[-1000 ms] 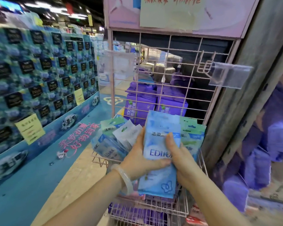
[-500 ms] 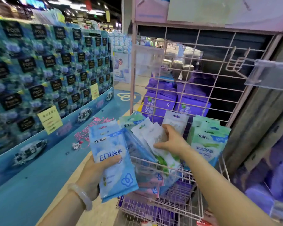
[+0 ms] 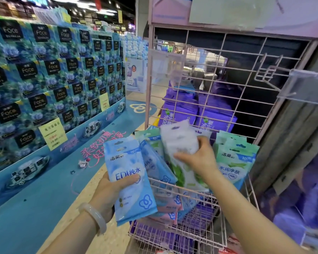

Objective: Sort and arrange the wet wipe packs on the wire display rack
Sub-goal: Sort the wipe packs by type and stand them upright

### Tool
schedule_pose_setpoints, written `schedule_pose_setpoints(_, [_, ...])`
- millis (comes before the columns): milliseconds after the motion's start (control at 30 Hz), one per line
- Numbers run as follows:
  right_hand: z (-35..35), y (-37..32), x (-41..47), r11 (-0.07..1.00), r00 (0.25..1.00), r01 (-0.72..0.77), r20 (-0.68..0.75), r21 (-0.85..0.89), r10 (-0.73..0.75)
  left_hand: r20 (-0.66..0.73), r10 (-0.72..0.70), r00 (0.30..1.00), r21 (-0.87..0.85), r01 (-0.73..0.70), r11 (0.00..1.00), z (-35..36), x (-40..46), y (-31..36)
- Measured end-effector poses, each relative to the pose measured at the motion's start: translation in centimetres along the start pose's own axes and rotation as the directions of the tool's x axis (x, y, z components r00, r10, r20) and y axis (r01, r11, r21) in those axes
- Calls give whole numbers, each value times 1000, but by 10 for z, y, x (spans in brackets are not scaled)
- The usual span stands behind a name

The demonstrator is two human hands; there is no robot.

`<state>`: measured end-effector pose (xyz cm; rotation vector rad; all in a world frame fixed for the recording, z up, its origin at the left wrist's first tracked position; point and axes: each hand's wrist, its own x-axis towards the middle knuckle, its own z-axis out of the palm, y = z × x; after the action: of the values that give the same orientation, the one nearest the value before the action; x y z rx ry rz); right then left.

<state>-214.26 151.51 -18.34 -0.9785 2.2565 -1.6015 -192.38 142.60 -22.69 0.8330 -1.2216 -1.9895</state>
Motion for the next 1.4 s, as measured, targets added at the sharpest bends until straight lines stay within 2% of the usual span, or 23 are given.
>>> schedule_pose_setpoints(67, [-2,-7,7,994,979,-37,-194,107,57,17,-3,1000,0,3,1000,2,0,-1])
schedule_pose_setpoints(233, [18,5,8,976,916,-206,-336,68,217,44,-12,999,-20,13,1000,5,0,-3])
schedule_pose_setpoints(367, [36,13,3,973,880,-213,-451,-92,151,42,0,999,-13,0,1000,1,0,-1])
schedule_pose_setpoints(433, [44,17,-1,969,891,-205,-437,-141,125,41,7,999,-15,-6,1000,-1,-1,-1])
schedule_pose_setpoints(600, [38,27,6,946,899,-302,-297,113,323,77,7,997,-48,-3,999,-5,-2,1])
schedule_pose_setpoints(700, [33,26,7,934,890,-337,-282,119,358,99,12,995,-47,-7,999,-6,-2,2])
schedule_pose_setpoints(800, [30,24,5,939,897,-320,-280,127,343,111,22,994,-28,-19,999,-5,-2,5])
schedule_pose_setpoints(900, [29,12,0,958,917,-281,-280,52,284,92,39,995,-28,-37,999,-5,-1,5])
schedule_pose_setpoints(933, [31,5,-3,976,926,-220,-313,8,211,77,46,996,-41,-43,998,-6,-1,4])
schedule_pose_setpoints(1000, [36,-12,-15,993,917,16,-393,-118,-62,53,58,997,-65,-55,996,-9,0,4])
schedule_pose_setpoints(1033, [39,-19,-21,975,901,139,-386,-172,-197,44,59,997,-72,-56,996,-11,0,3])
schedule_pose_setpoints(1067, [42,-25,-24,956,912,218,-309,-196,-272,35,57,998,-79,-54,995,-13,0,3])
schedule_pose_setpoints(1100, [45,-28,-26,946,947,237,-164,-222,-276,28,52,998,-87,-49,995,-15,-1,3])
schedule_pose_setpoints(1167, [55,-26,-30,894,977,191,169,-405,-132,15,44,999,-95,-43,995,-19,0,3])
schedule_pose_setpoints(1200, [59,-22,-30,848,968,183,240,-497,-68,9,44,999,-95,-43,995,-21,0,3])
schedule_pose_setpoints(1267, [65,-16,-28,826,976,141,218,-547,-22,0,46,999,-91,-46,995,-23,0,4])
schedule_pose_setpoints(1400, [68,-10,-26,894,986,56,164,-445,20,-8,43,999,-68,-43,997,-27,0,6])
